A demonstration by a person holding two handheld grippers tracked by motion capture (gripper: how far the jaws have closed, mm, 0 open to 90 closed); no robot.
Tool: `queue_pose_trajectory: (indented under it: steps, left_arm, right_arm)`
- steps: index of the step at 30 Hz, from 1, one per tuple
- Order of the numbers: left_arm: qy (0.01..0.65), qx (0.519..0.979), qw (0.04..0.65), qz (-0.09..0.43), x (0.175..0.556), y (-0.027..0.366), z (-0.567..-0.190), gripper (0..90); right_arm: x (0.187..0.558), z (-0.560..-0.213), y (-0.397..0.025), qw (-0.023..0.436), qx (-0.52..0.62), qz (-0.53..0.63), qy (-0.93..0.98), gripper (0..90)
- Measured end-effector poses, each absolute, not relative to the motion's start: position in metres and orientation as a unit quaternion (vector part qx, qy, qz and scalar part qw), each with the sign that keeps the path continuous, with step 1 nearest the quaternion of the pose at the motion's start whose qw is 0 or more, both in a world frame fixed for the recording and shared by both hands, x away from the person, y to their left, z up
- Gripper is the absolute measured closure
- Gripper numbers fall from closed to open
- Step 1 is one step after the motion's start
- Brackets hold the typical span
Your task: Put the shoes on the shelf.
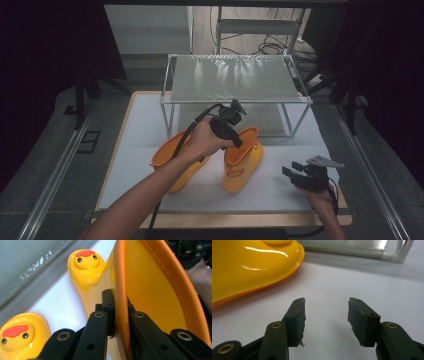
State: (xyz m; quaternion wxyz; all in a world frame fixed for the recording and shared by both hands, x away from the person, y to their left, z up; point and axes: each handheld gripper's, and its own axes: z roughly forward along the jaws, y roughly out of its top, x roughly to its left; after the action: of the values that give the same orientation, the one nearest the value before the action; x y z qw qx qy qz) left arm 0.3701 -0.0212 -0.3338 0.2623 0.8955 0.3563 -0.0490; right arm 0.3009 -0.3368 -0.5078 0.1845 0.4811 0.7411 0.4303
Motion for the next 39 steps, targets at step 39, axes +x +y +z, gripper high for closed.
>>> queue_pose_trajectory:
  steps: [39]
  left_arm:
    - [0.347, 0.900, 0.264, -0.026, 0.323, 0.093, -0.334, 87.5]
  right_arm:
    - [0.302, -0.511, -0.338, 0.181, 0.489, 0.424, 0.740, 47.7]
